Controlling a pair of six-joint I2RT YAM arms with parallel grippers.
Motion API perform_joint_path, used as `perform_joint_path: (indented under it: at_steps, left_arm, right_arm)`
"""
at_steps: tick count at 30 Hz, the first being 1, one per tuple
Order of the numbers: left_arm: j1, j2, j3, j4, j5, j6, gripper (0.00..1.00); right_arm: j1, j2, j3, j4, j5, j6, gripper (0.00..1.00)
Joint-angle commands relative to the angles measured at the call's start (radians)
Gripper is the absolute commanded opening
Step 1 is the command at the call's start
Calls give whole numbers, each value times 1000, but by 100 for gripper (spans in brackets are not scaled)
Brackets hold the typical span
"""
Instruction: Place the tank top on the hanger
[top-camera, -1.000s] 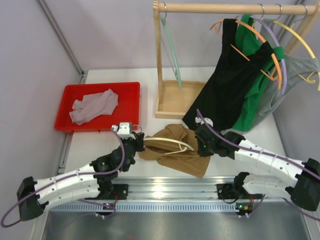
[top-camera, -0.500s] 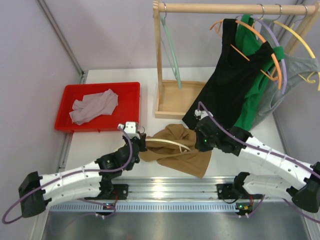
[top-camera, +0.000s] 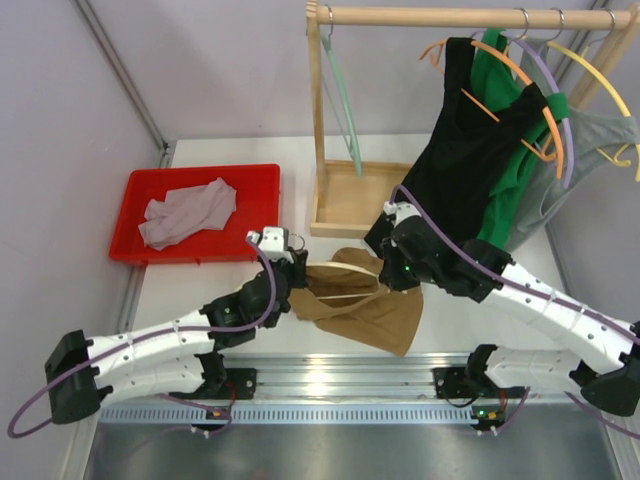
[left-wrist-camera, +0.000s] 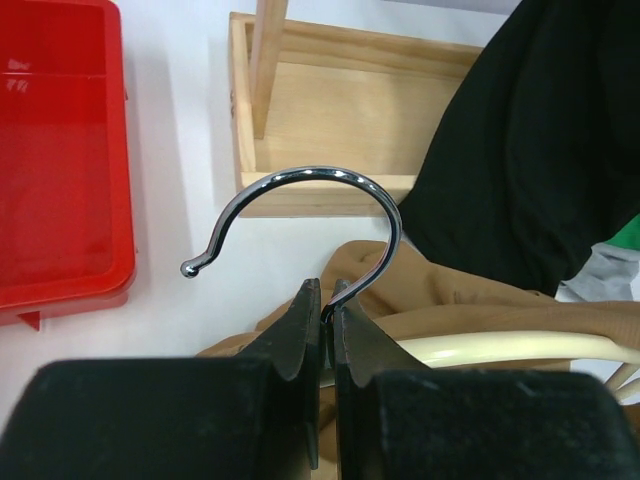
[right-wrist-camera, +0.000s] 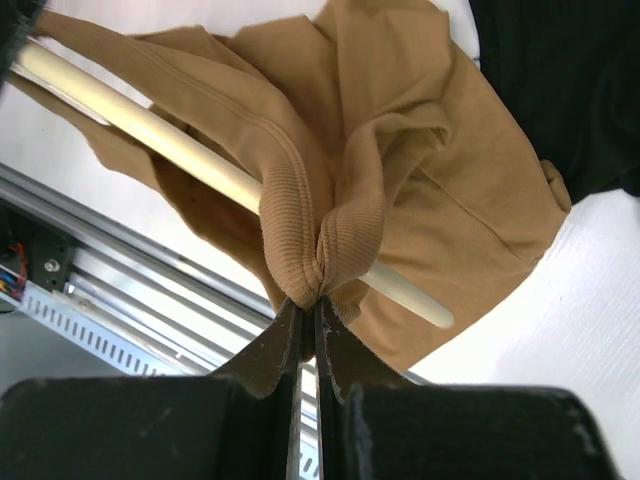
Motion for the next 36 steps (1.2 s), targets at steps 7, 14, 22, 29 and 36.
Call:
perform_joint_path:
  at_steps: [7, 14, 22, 29, 36]
  left_arm:
    - [-56, 71, 114, 111, -24, 32, 0]
    - [-68, 83, 140, 91, -20, 34, 0]
    - [-76, 86, 145, 42, -1, 5, 0]
    - [-82, 37, 201, -38, 97, 72, 0]
    - [-80, -35, 227, -103, 189, 100, 0]
  right_arm:
    - [32, 62, 161, 13, 32, -13, 0]
    - [30, 63, 171, 14, 56, -4, 31]
    - [30, 11, 169, 51, 61, -53, 65]
    - [27, -92, 74, 194, -112, -254, 72]
    - [29, -127, 7, 220, -253, -337, 73]
